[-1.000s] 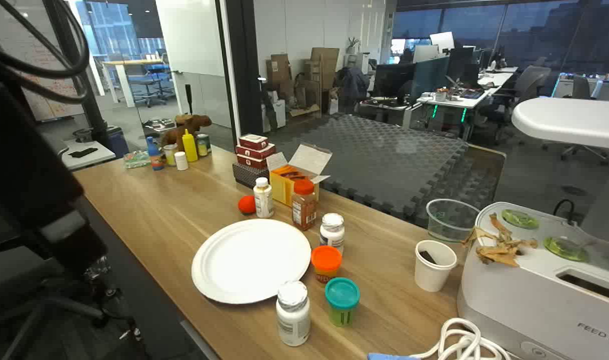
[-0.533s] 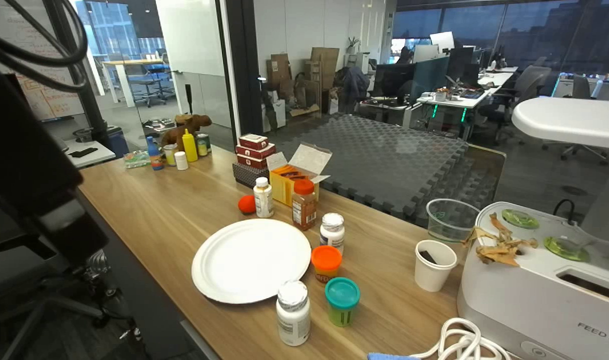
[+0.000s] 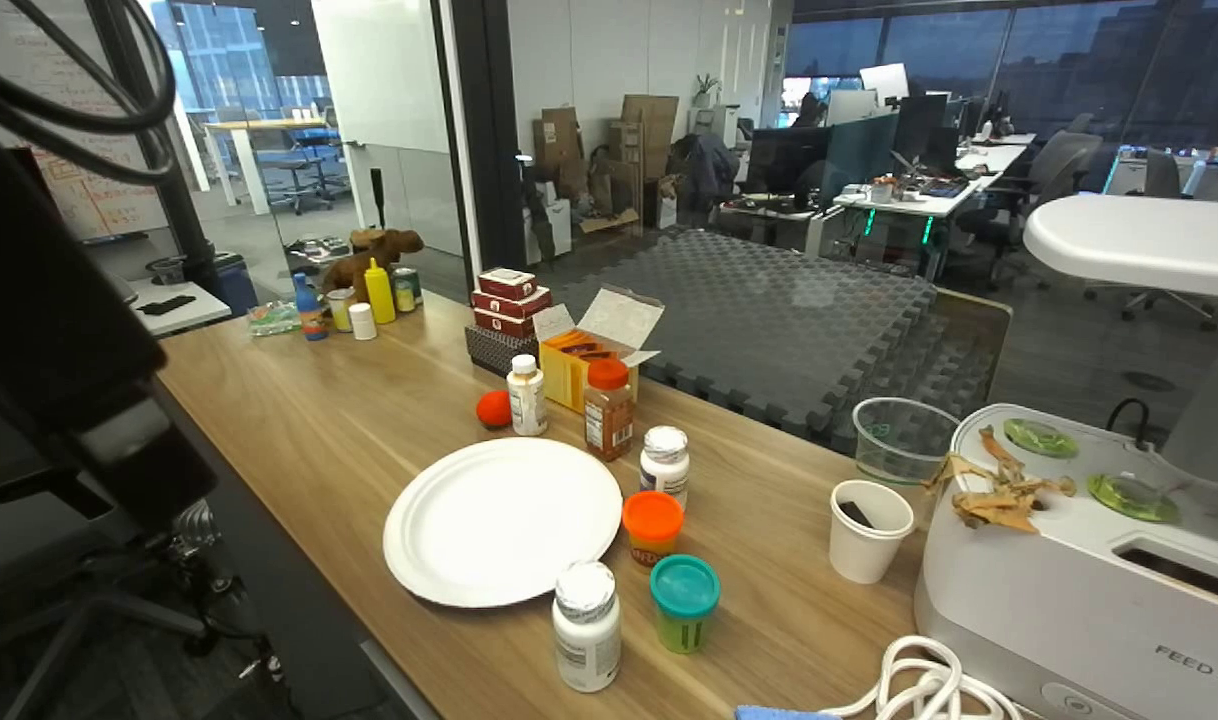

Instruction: Pick up the bottles and small containers from the table and put them on the plate.

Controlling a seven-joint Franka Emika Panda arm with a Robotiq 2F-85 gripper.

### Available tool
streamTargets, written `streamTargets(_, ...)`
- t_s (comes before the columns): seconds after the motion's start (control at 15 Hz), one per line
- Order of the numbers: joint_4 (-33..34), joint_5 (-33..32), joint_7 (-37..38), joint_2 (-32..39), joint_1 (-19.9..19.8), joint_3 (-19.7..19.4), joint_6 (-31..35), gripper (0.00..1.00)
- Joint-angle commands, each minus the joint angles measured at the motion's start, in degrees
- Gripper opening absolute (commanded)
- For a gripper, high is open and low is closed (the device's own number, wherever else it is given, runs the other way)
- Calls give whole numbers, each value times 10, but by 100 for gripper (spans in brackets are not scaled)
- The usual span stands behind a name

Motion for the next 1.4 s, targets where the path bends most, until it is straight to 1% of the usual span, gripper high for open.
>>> streamTargets(0.0, 1, -1, 1, 0, 2, -2, -2, 100)
streamTargets(0.13, 1, -1, 1, 0, 2, -2, -2, 100)
streamTargets(0.2, 7, 4, -8, 18, 5, -10, 14, 100)
streamTargets(0.33, 18, -8, 1, 50, -3, -8, 36, 100)
streamTargets(0.47, 36, -6, 1, 99, -6, -13, 59, 100)
streamTargets(0.8, 79, 21, 9, 245, -6, -27, 155, 100)
streamTargets(0.93, 105, 27, 18, 303, -8, -27, 180, 100)
streamTargets(1.13, 156, 33, 33, 376, -11, -28, 189, 100)
streamTargets(1.33, 210, 50, 35, 431, -14, -28, 186, 100)
